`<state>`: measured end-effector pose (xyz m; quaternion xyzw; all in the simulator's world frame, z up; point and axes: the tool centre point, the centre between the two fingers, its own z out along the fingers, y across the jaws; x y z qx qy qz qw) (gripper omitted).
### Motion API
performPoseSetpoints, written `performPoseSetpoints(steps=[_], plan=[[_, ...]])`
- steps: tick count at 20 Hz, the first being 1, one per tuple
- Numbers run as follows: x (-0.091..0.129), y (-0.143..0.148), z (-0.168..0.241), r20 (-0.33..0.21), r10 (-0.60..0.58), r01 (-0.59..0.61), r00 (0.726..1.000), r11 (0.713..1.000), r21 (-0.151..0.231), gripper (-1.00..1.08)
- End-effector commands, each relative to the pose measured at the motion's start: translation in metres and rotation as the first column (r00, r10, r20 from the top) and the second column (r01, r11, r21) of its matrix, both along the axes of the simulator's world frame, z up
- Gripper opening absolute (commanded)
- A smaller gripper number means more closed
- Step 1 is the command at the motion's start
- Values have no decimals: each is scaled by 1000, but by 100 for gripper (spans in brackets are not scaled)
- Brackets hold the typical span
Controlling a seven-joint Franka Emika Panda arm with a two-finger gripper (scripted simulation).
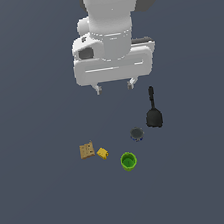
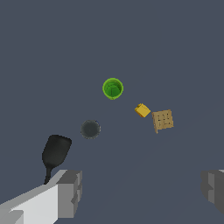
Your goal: Pick up a designated object from a clutter of objects.
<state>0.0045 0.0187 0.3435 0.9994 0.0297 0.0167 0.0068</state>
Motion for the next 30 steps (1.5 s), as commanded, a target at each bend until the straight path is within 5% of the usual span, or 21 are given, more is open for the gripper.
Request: performPoseSetpoints(steps=[1, 17, 30], plan=[[0, 0, 0, 0, 0, 0, 1000, 1000, 0, 100], [5, 7, 12, 29, 35, -35, 999, 999, 22, 100], [36, -38, -69, 12, 77, -77, 997, 997, 24, 100]])
